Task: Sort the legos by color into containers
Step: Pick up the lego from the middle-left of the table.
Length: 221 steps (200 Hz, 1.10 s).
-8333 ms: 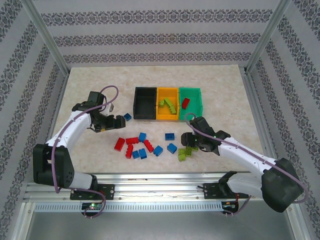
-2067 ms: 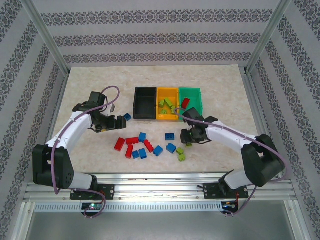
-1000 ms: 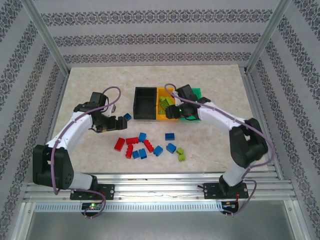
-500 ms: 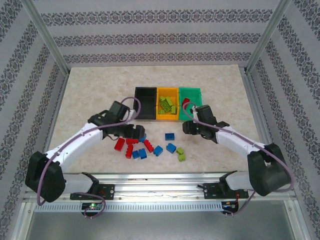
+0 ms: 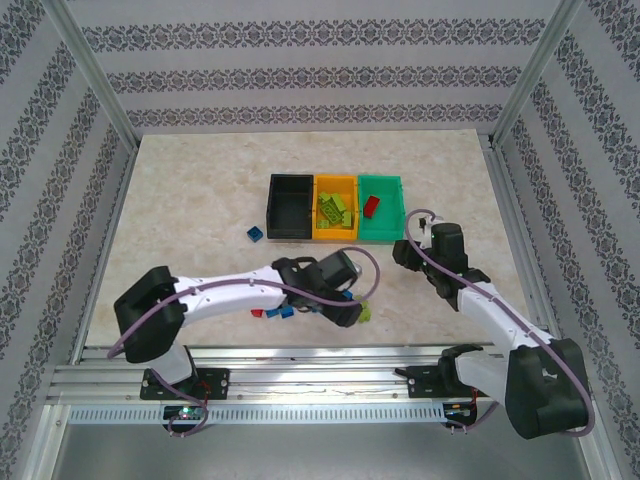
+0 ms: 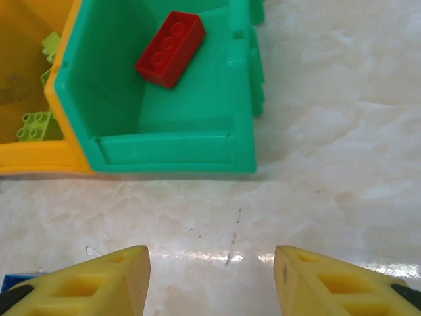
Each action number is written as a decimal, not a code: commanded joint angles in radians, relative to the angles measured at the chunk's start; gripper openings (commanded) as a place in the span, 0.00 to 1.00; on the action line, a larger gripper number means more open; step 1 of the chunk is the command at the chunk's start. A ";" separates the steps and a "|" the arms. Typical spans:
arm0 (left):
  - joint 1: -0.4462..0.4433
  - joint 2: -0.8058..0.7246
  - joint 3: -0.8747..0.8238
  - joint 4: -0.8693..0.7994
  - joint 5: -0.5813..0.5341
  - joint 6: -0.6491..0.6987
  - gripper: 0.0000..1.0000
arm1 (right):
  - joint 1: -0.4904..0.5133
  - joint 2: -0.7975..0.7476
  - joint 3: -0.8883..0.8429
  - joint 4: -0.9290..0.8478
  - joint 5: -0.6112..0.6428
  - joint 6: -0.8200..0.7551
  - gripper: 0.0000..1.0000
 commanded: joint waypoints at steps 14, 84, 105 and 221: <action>-0.069 0.087 0.059 0.032 0.005 -0.022 0.78 | -0.022 0.036 -0.002 0.066 -0.055 0.036 0.53; -0.111 0.217 0.169 -0.067 -0.050 0.003 0.78 | -0.025 0.085 0.011 0.082 -0.088 0.037 0.53; -0.112 0.259 0.206 -0.076 -0.043 0.007 0.78 | -0.026 0.089 0.015 0.083 -0.093 0.037 0.53; -0.106 0.396 0.354 -0.156 -0.080 0.009 0.46 | -0.030 0.105 0.015 0.095 -0.118 0.039 0.53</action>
